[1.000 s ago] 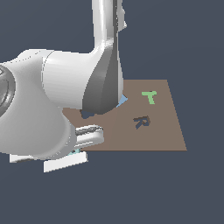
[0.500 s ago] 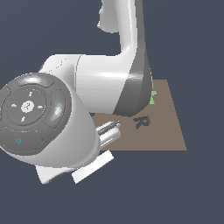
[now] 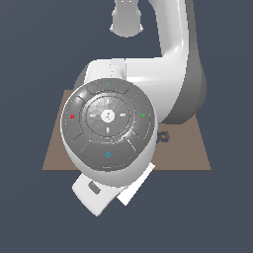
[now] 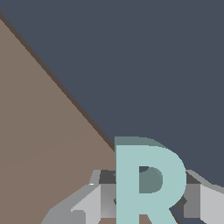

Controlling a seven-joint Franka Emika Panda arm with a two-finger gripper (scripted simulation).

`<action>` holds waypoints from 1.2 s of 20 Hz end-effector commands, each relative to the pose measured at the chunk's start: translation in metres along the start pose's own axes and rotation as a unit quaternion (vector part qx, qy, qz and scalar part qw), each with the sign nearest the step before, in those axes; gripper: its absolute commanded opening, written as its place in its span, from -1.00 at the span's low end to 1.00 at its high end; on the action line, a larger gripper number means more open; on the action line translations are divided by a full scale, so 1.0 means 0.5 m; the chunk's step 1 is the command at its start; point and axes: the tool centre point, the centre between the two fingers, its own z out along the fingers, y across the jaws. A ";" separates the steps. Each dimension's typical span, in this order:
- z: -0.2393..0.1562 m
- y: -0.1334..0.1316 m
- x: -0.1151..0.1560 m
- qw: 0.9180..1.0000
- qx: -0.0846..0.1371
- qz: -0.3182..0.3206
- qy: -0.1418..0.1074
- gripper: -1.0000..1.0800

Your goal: Insert a designated object into the corresponding slot on a board.

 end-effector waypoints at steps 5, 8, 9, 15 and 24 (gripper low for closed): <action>-0.003 -0.068 0.041 0.994 0.000 -0.110 0.000 -1.00; -0.004 -0.106 0.056 0.986 0.000 -0.164 0.000 -1.00; -0.005 -0.120 0.060 0.983 0.000 -0.184 0.000 -1.00; -0.007 -0.203 0.072 0.956 0.000 -0.294 0.000 -1.00; -0.009 -0.284 0.063 0.917 0.000 -0.399 0.000 -1.00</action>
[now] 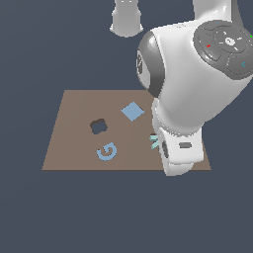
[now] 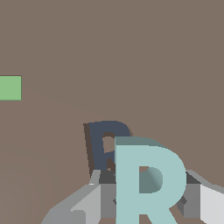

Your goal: Insert a designated object into the corresponding slot on a board.

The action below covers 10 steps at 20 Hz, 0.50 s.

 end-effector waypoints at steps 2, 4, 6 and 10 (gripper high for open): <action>-0.001 -0.020 0.012 0.999 0.000 -0.032 0.000 -1.00; -0.001 -0.028 0.016 0.999 0.000 -0.045 0.000 -1.00; -0.001 -0.034 0.019 0.999 0.000 -0.055 0.000 -1.00; -0.001 -0.040 0.021 0.998 0.000 -0.063 0.000 -1.00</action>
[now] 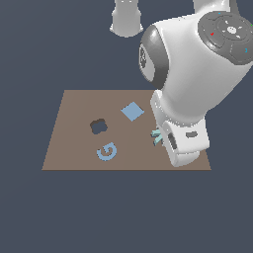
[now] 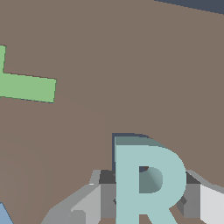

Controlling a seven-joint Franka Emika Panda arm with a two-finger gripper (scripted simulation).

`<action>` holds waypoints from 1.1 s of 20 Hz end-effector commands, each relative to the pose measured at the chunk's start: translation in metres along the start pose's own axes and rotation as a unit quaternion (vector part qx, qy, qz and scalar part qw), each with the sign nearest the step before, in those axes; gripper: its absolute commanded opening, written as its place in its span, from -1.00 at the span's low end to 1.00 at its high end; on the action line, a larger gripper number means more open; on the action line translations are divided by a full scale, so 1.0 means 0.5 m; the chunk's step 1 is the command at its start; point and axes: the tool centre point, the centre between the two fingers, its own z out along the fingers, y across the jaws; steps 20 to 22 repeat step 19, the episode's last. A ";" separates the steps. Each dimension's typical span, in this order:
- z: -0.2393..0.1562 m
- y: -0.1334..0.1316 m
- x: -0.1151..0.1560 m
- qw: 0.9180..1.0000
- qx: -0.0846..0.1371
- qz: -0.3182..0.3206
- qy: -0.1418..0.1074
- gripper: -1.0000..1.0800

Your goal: Insert a designated object into the corresponding slot on a board.

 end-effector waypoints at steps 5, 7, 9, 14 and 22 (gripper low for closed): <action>0.004 -0.002 0.000 1.000 0.000 -0.002 0.000 -1.00; 0.015 -0.002 0.000 1.000 -0.001 -0.002 0.000 -1.00; 0.020 -0.002 0.000 1.000 -0.001 -0.003 0.000 -1.00; 0.020 -0.002 0.000 1.000 -0.001 -0.003 0.000 0.92; 0.020 -0.002 0.000 1.000 -0.001 -0.003 0.000 0.92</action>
